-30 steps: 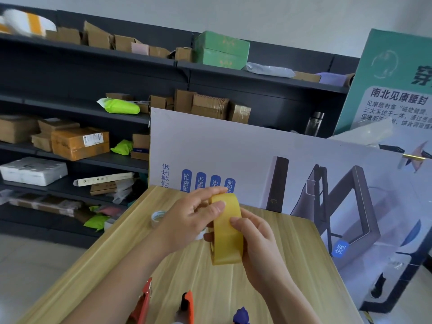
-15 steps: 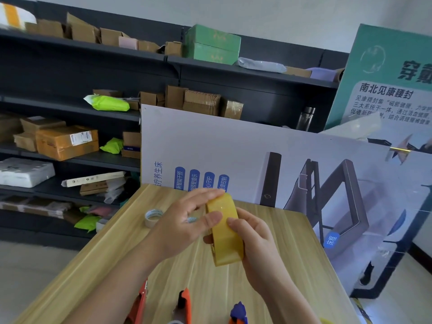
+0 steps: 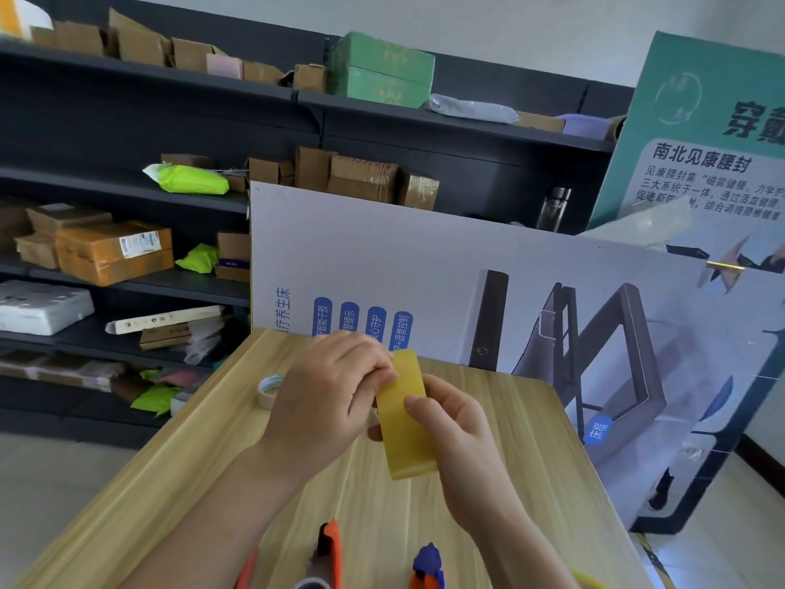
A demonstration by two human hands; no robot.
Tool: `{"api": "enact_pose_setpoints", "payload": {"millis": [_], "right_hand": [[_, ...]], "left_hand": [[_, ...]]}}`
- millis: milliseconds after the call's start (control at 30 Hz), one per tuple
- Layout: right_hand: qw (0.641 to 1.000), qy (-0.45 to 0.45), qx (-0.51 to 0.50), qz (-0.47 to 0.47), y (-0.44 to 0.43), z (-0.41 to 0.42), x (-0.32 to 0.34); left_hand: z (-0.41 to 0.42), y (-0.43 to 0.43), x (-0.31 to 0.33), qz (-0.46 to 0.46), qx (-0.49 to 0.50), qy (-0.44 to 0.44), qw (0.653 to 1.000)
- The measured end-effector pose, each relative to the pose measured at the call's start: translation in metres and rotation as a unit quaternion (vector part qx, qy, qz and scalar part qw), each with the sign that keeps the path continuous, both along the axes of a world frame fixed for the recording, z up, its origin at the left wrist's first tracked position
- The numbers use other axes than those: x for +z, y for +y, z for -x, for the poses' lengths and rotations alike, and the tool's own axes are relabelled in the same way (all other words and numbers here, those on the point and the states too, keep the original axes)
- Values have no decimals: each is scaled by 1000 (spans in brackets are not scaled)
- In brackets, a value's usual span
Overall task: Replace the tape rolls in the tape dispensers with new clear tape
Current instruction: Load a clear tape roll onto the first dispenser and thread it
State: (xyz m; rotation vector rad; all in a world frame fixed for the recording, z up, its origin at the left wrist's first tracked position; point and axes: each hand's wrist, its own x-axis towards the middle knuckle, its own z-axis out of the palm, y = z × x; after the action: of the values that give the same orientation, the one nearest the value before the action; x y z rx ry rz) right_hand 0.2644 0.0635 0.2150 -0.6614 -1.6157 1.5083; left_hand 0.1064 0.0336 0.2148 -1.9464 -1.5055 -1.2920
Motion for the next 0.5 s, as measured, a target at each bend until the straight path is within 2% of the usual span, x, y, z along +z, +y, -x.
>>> {"api": "enact_pose_setpoints", "payload": {"millis": [67, 167, 267, 333, 400, 500], "right_hand": [[1000, -3, 8, -2, 2, -1, -2], [1000, -9, 25, 1, 3, -3, -6], [1000, -16, 26, 4, 6, -4, -9], [1000, -24, 15, 4, 8, -4, -10], [999, -34, 0, 14, 11, -5, -11], [998, -53, -6, 28, 12, -10, -4]], "left_hand": [[-3, 2, 1, 17, 11, -37, 999], [-8, 5, 4, 35, 13, -187, 982], [-6, 11, 7, 120, -19, -381, 916], [-1, 15, 4, 163, -58, -449, 877], [0, 15, 2, 171, -95, -443, 875], [2, 12, 0, 143, -135, -322, 926]]}}
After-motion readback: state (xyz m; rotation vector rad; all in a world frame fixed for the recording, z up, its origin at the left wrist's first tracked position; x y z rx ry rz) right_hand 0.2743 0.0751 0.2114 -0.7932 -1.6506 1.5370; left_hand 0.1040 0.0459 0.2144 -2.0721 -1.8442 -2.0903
